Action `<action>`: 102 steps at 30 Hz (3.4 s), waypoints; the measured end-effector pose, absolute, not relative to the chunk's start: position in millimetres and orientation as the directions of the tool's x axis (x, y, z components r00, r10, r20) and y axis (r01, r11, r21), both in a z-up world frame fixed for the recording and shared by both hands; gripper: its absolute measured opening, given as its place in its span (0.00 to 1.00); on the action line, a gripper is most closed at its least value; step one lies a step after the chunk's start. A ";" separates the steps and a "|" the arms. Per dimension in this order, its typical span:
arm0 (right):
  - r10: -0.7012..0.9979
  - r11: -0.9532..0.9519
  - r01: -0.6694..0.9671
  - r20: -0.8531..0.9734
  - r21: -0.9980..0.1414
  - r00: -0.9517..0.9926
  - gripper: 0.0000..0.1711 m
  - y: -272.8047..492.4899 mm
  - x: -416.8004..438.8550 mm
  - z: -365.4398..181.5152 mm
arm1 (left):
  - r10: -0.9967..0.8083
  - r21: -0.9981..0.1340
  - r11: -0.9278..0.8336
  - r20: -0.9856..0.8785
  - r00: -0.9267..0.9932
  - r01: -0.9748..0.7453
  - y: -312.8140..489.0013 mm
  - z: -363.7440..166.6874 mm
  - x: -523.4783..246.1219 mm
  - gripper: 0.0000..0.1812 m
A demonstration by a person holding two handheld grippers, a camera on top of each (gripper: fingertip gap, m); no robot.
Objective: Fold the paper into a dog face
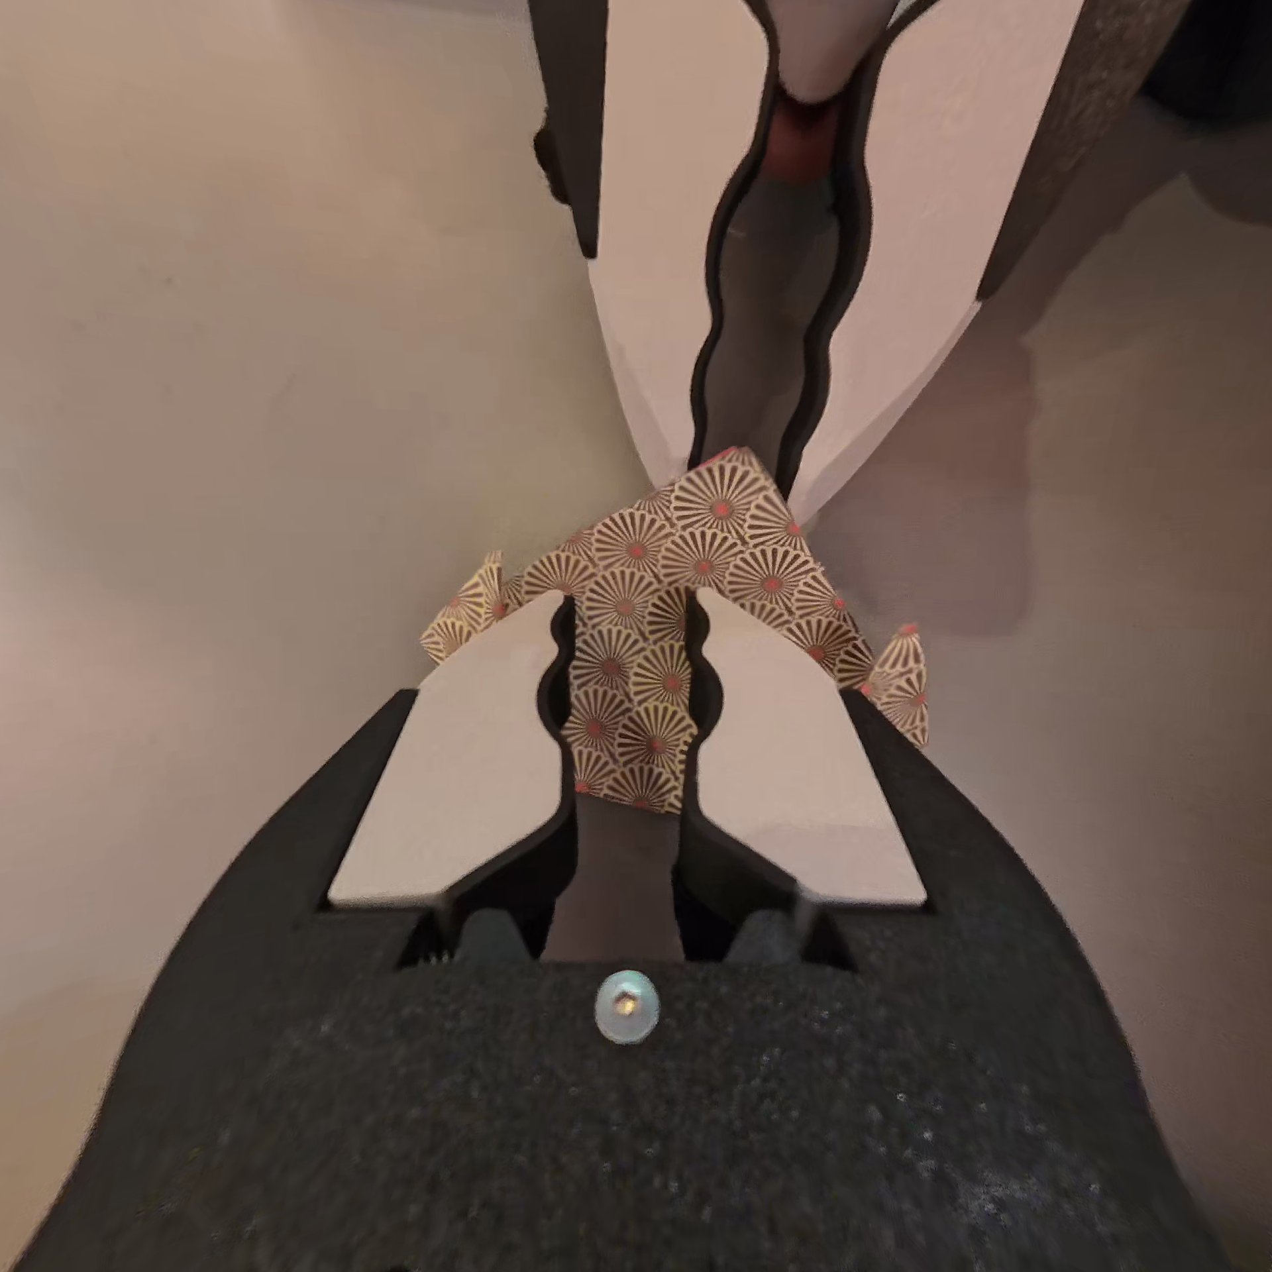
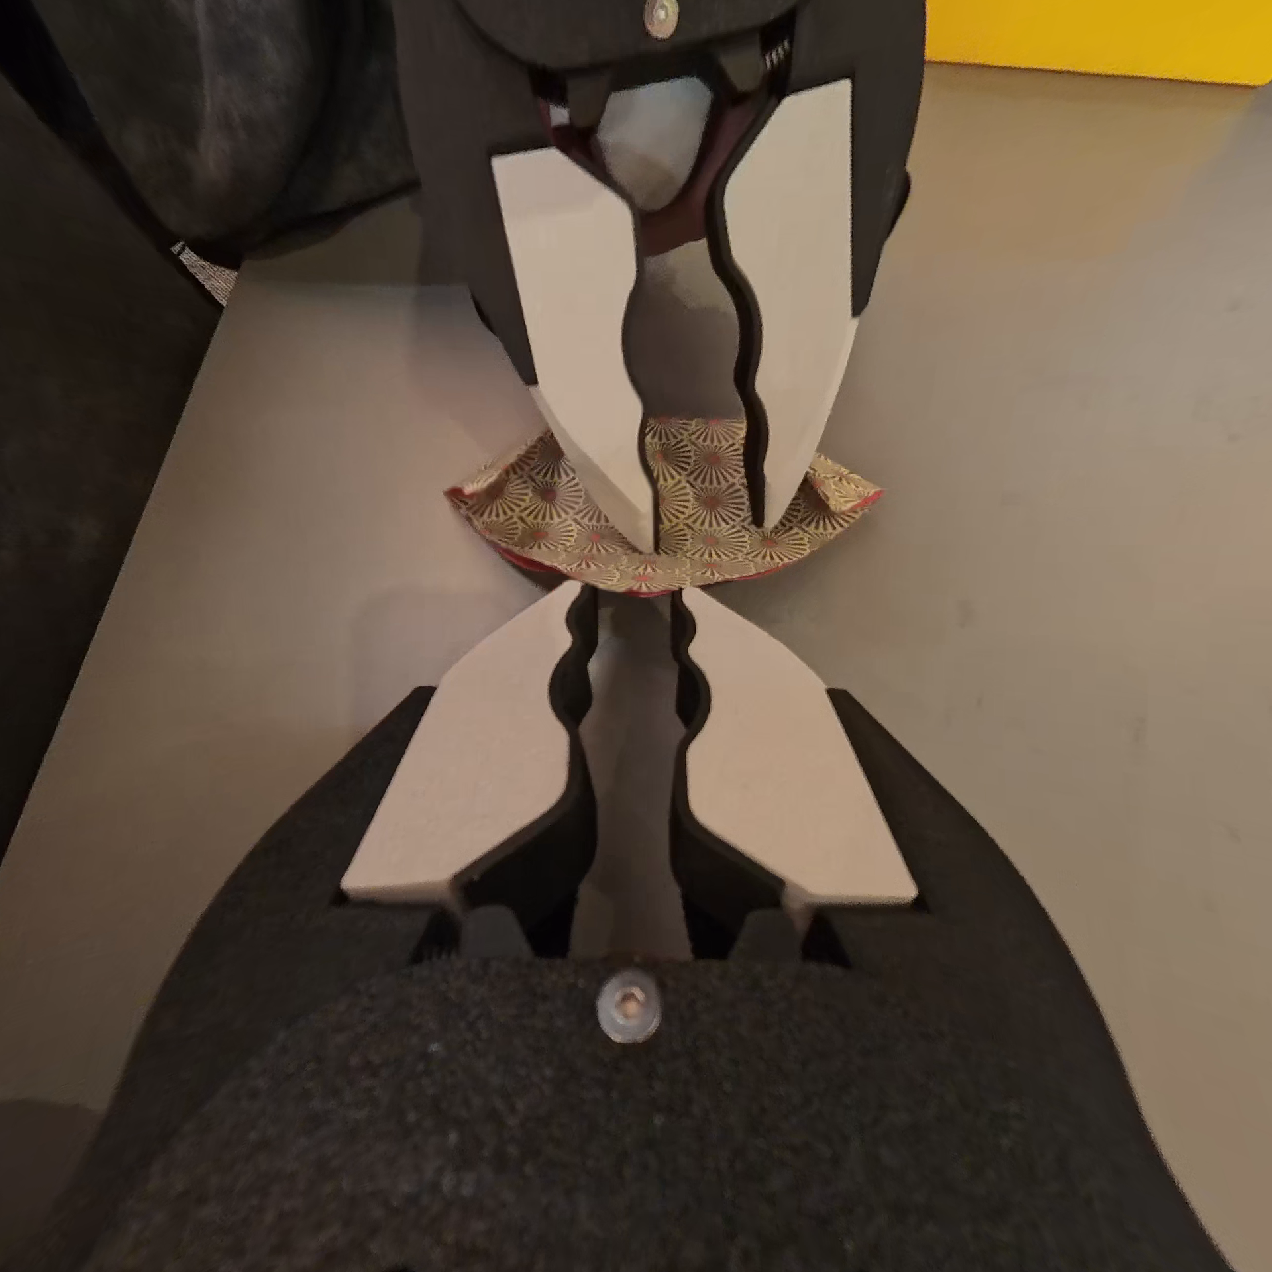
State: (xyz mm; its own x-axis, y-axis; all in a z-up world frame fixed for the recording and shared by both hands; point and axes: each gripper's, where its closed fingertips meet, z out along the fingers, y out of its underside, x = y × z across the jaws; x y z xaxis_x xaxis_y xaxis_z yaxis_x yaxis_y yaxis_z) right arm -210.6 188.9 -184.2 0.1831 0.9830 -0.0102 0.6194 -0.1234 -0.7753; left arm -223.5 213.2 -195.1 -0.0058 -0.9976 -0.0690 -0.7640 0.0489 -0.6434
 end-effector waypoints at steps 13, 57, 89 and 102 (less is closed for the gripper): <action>0.985 -0.130 0.625 -0.029 -0.770 0.169 0.14 188.5 -214.1 -190.4 | -1.000 -0.617 -0.007 -0.013 0.019 -0.787 210.7 -197.3 -267.9 0.13; 0.875 -0.481 0.707 -0.231 -0.518 0.426 0.13 207.7 -195.4 -207.0 | -0.983 -0.643 -0.086 -0.070 0.170 -0.761 198.5 -208.9 -236.8 0.09; 0.656 -0.754 0.466 -0.566 -0.463 0.499 0.00 210.2 -187.7 -201.4 | -0.983 -0.648 -0.092 -0.061 0.171 -0.756 196.6 -209.2 -235.0 0.08; 0.742 -0.664 0.548 -0.356 -0.509 0.568 0.00 219.6 -181.1 -185.4 | -0.936 -0.677 -0.228 -0.045 0.349 -0.700 206.5 -209.1 -200.8 0.12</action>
